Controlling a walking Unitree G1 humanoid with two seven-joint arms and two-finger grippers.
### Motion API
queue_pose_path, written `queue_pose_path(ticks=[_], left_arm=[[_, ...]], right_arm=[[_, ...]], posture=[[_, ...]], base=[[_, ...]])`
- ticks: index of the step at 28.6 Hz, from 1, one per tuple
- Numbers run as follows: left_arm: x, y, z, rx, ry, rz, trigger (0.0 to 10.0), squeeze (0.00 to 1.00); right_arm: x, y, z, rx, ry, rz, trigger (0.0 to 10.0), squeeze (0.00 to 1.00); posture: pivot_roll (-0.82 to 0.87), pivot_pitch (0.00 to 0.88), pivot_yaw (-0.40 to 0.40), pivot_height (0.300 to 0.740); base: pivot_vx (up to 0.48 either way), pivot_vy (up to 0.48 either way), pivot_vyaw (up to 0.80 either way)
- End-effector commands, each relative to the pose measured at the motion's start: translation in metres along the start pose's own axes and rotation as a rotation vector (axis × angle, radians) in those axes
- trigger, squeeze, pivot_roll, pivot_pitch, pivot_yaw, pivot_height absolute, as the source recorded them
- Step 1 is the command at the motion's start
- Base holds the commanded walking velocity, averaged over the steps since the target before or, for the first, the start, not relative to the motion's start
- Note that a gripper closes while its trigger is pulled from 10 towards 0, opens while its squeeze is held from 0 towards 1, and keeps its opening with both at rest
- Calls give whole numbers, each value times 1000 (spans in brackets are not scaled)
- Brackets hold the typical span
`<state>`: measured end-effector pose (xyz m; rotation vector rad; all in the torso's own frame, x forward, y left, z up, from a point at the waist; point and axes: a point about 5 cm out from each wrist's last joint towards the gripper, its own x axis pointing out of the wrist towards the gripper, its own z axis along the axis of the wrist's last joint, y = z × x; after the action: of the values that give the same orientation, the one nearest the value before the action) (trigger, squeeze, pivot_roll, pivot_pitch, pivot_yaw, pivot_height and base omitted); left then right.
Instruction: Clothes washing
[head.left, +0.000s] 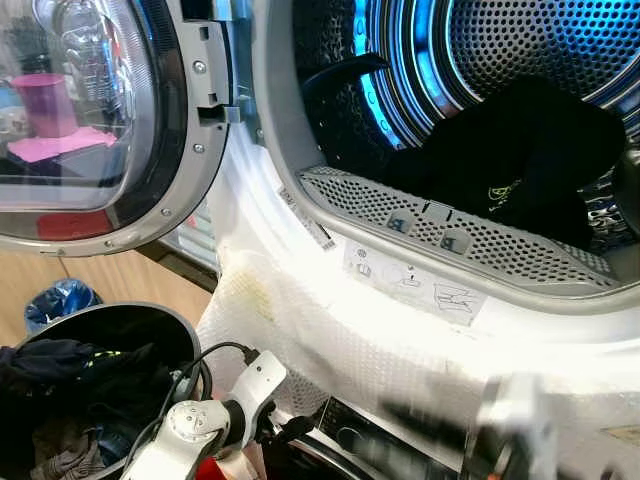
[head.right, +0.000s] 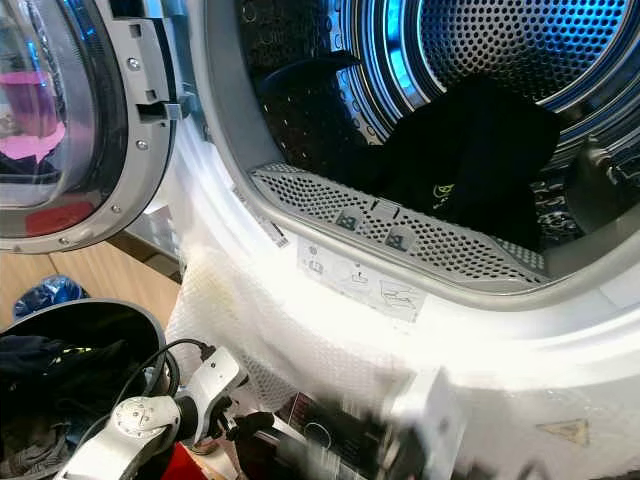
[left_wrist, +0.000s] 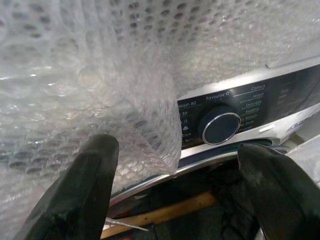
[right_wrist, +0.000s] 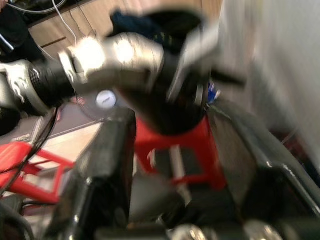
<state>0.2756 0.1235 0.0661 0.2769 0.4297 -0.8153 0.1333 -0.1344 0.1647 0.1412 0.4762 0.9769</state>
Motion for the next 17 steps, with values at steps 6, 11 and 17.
queue_pose_path(ticks=[6,11,17], left_arm=[[-8,-6,0,17,25,-26,10000,0],[-19,-10,-16,-15,147,-55,10000,0],[-32,-23,-34,-43,302,-129,10000,0]], right_arm=[[14,-75,-87,322,101,-427,10000,0],[11,-104,-165,503,294,-679,10000,0],[9,-114,-231,707,462,-927,10000,1000]], posture=[[105,44,-78,740],[142,37,-83,740],[172,37,-71,740]], base=[[0,0,0],[0,0,0],[0,0,0]])
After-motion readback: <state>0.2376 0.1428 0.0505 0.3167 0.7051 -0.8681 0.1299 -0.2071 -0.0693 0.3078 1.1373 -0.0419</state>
